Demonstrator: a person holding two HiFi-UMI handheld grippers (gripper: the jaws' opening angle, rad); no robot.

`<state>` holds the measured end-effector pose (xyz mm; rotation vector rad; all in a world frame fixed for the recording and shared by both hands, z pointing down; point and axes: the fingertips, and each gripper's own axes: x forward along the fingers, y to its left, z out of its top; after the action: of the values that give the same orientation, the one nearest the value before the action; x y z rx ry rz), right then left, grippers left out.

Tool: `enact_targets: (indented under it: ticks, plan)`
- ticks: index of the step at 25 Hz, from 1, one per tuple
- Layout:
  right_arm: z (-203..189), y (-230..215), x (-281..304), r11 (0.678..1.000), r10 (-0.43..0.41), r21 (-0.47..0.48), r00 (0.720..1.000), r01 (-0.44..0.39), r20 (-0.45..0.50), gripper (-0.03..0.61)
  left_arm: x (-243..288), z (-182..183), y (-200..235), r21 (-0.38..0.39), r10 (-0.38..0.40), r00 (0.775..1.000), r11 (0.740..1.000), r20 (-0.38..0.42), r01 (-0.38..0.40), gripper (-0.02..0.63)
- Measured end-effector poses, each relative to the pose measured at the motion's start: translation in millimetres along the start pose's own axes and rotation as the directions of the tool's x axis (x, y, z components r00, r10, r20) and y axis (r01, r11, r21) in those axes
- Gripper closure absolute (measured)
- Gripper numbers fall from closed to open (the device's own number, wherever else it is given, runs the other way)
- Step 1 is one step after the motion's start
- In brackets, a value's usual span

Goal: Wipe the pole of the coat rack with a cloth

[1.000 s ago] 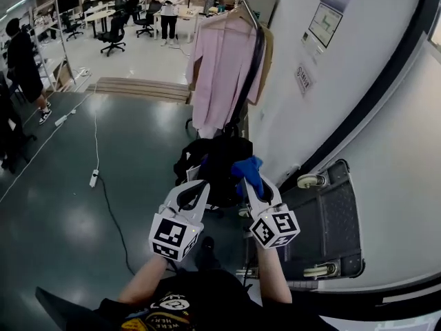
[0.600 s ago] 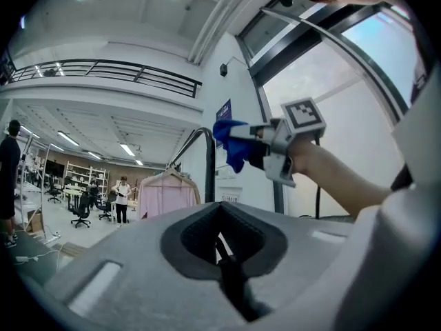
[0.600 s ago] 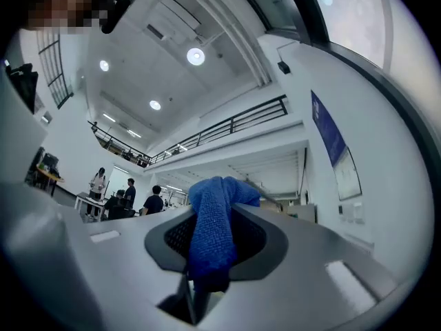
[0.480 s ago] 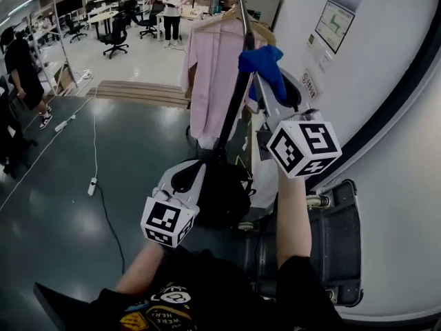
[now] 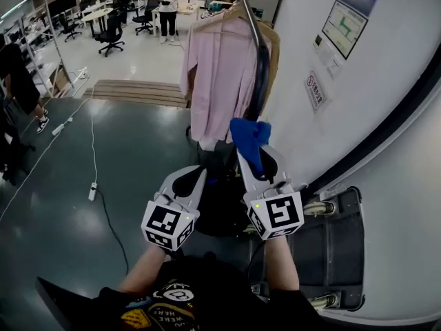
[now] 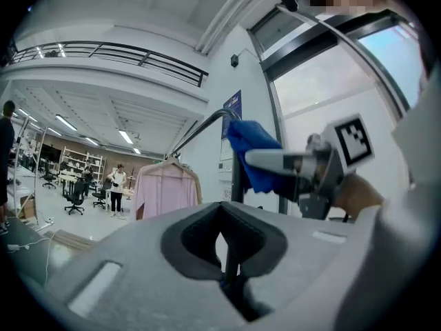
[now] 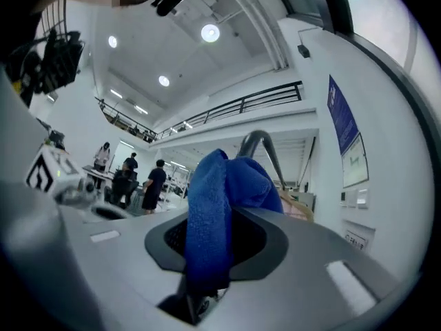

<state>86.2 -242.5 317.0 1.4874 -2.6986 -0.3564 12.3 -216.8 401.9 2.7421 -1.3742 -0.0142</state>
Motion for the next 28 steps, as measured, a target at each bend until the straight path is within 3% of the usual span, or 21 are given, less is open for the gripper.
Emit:
enact_targets:
  ticks: [2,4,6,9,13,18,23,25,28]
  plan:
    - [-38,8,-3,0.999,-0.031,-0.014,0.999,0.03,-0.027,0.494,4,-4,6,-0.003,-0.014,1.0,1.0,-0.008,0.014,0.609]
    - [-57,16,-7,0.999,-0.017,0.03,1.0,0.017,-0.009,0.494,6,-10,9,-0.008,-0.026,0.999,1.0,-0.02,0.026,0.609]
    - [-59,20,-9,0.997,0.0,0.074,1.0,-0.002,0.022,0.494,7,-16,10,-0.012,-0.038,0.999,0.999,-0.033,0.037,0.609]
    - [-56,18,-6,1.0,-0.021,0.017,1.0,0.021,-0.009,0.494,5,-20,10,-0.018,-0.047,0.998,0.999,-0.045,0.046,0.609]
    - [-13,2,0,0.998,-0.067,0.002,0.996,0.067,0.064,0.494,5,-18,17,-0.022,-0.048,0.998,0.999,-0.041,0.047,0.609]
    - [82,-27,11,0.982,-0.101,-0.139,0.973,0.131,0.209,0.491,6,-14,20,-0.016,-0.058,0.998,0.998,-0.036,0.058,0.609]
    - [138,-70,46,0.992,-0.104,-0.049,0.971,0.117,0.217,0.492,5,-11,23,-0.018,-0.063,0.998,0.998,-0.028,0.063,0.609]
    - [144,-77,55,0.997,-0.075,0.006,0.977,0.076,0.198,0.492,5,-9,23,-0.015,-0.065,0.998,0.998,-0.024,0.065,0.609]
    - [137,-68,47,0.999,-0.048,0.014,0.978,0.046,0.203,0.492,4,-8,25,-0.014,-0.062,0.998,0.998,-0.022,0.062,0.609]
